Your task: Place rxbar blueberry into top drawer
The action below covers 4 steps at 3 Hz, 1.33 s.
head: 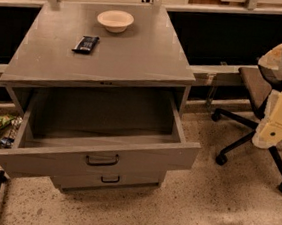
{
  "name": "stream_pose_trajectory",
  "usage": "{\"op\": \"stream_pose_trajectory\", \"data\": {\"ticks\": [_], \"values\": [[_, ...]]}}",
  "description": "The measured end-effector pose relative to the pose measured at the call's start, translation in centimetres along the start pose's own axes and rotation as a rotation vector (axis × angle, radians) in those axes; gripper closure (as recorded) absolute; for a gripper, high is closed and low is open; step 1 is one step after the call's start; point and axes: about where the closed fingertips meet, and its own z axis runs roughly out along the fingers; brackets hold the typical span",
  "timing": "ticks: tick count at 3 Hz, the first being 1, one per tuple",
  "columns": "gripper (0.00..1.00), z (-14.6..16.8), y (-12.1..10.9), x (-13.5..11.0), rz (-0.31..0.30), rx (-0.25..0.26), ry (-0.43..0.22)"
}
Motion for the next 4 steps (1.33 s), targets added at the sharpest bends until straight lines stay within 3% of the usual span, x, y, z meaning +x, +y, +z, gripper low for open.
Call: {"op": "stream_pose_trajectory", "data": {"ticks": [1,2,3,4], "values": [[0.00,0.0,0.0,0.0,0.000,0.000,0.000],[0.00,1.9,-3.2,-3.4,-0.020,0.022,-0.168],[0.00,3.7,-7.6,-8.0,-0.049,0.029,-0.414],[0.00,4.5,-11.8,-13.8,-0.061,0.001,-0.686]]}}
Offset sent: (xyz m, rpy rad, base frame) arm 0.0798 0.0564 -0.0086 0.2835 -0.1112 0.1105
